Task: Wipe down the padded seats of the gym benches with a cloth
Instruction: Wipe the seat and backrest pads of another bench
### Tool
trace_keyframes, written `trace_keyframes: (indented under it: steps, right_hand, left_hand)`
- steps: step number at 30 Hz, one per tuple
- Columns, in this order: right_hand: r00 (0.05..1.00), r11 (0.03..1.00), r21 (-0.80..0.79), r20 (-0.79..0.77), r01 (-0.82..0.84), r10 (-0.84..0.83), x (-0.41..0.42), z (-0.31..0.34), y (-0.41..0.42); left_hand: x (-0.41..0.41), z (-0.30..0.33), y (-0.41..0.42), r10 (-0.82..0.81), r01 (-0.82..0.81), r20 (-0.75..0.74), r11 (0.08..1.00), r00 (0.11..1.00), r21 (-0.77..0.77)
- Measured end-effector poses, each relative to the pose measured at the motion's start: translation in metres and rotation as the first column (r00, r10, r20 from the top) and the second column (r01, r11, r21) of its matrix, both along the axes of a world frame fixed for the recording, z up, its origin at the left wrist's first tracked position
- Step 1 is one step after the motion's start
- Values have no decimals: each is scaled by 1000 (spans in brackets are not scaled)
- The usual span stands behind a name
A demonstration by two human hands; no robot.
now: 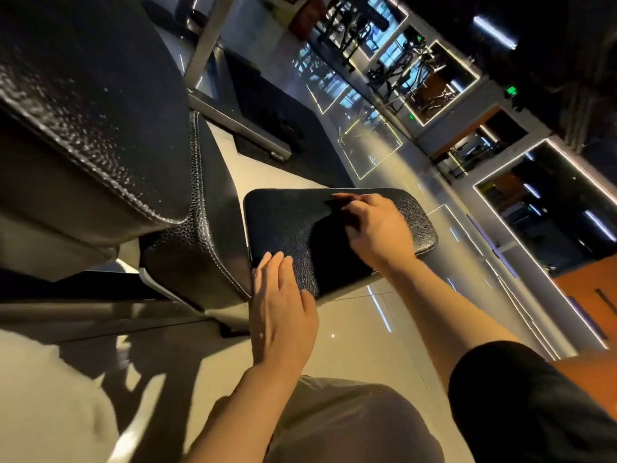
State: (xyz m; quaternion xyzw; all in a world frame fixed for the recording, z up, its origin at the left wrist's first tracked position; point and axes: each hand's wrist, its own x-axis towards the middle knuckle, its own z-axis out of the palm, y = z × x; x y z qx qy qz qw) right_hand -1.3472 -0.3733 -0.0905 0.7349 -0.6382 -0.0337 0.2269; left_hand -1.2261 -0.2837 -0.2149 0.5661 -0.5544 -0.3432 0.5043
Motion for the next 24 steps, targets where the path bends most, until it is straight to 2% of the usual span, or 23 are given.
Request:
trace_keyframes:
  steps: [2,4,8,10,12,14,18,21,22,23,24]
  right_hand:
    - [981,977,-104,76,188,-180,-17,11,1]
    - [960,964,-83,142,253,-240,-10,3,3]
    - [988,993,116,147,22,-39,45,-33,8]
    - [990,962,264,137,-77,41,61,-42,13]
    - [991,937,329,104,-115,85,57,-37,13]
    - [995,959,268,68,-92,77,40,-24,9]
    - [995,996,-60,68,72,-68,-5,8,2]
    - [980,936,-353,185,-3,73,-2,22,0]
    - [975,924,-379,175,-59,134,4,20,-1]
    - [970,933,-334,150,-133,192,11,15,-1]
    - [967,956,-215,116,-197,226,16,6,0]
  left_hand:
    - [1,-1,0,-6,6,-5,1000,1000,16]
    - [3,0,1,-27,27,-5,999,1000,19]
    - [6,4,0,-60,59,3,997,998,56]
    - [9,7,0,-61,58,24,993,998,99]
    - [10,8,0,-74,72,15,992,997,104]
    - [12,9,-1,-82,83,-18,994,996,70]
    - [11,9,-5,-85,83,24,995,996,51]
    - [10,12,-8,-87,85,50,996,995,29]
    - [10,13,-9,-90,89,44,996,995,27]
    - [10,13,-10,-98,97,30,995,995,30]
    - [10,14,-11,-100,100,17,995,995,31]
